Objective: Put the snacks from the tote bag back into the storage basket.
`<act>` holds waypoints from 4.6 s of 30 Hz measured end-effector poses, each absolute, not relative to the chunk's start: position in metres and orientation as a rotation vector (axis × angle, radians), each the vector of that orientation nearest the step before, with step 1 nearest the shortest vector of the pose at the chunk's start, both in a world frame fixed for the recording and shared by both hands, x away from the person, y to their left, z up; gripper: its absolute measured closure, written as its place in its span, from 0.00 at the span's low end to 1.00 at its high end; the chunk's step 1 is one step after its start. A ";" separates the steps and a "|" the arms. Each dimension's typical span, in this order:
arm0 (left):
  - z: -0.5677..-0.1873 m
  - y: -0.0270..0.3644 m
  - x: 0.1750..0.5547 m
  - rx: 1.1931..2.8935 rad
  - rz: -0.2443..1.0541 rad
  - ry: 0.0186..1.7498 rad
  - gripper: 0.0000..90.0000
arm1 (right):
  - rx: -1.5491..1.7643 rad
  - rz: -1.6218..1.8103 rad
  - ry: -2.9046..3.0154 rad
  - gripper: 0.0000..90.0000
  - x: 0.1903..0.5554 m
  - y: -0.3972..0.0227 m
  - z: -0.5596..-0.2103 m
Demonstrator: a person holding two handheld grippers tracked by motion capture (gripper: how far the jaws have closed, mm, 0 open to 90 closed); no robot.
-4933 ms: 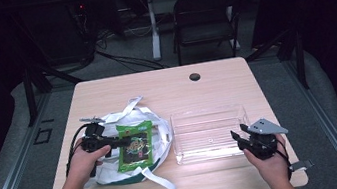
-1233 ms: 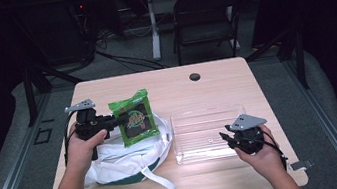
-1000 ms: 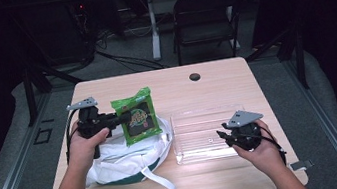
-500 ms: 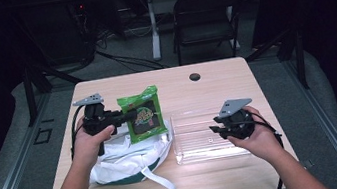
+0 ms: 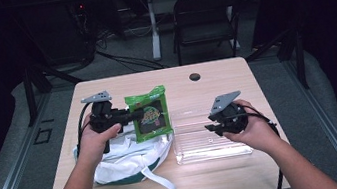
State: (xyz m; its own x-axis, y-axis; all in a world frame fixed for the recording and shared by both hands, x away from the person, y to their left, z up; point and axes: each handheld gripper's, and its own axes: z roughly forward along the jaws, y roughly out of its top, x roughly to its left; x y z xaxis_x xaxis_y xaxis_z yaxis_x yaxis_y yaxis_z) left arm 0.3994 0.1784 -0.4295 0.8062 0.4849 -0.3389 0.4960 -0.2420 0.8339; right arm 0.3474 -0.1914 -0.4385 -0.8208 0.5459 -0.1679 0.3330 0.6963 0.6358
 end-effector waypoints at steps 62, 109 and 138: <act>-0.433 0.109 0.402 1.986 -0.094 0.617 0.81 | 0.380 0.785 2.616 0.59 0.372 -0.156 -0.344; -0.430 0.088 0.394 2.000 -0.083 0.503 0.81 | 0.168 0.537 2.816 0.54 0.392 -0.111 -0.341; -0.429 0.083 0.390 2.000 -0.095 0.456 0.81 | 0.163 0.406 2.968 0.60 0.398 -0.102 -0.355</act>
